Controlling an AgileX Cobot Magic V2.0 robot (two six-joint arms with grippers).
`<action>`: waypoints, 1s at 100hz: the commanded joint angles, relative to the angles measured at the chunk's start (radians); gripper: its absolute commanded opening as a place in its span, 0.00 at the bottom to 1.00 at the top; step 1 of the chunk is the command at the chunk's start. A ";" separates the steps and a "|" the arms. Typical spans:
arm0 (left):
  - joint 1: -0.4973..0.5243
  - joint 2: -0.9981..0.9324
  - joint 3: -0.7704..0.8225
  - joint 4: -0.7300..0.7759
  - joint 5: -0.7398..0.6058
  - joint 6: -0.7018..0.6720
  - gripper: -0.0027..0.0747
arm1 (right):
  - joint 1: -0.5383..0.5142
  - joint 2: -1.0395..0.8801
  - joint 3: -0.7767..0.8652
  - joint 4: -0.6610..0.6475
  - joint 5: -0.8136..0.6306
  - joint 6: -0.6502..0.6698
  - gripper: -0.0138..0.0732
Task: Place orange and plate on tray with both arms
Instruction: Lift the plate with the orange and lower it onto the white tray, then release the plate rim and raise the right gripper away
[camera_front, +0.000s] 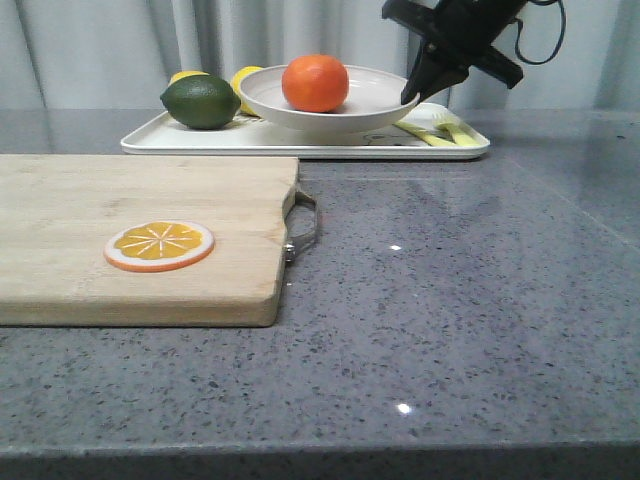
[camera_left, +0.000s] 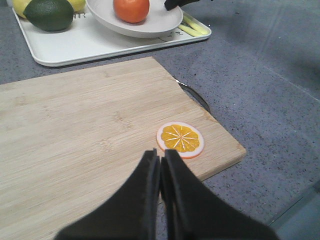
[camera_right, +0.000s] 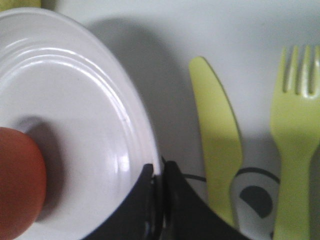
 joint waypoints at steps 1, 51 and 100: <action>0.002 0.017 -0.027 -0.012 -0.081 -0.011 0.01 | 0.008 -0.049 -0.049 0.050 -0.044 0.001 0.08; 0.002 0.017 -0.027 -0.012 -0.085 -0.011 0.01 | 0.010 -0.026 -0.049 0.041 -0.075 0.000 0.08; 0.002 0.017 -0.027 -0.012 -0.106 -0.011 0.01 | 0.007 -0.026 -0.049 0.040 -0.058 -0.001 0.42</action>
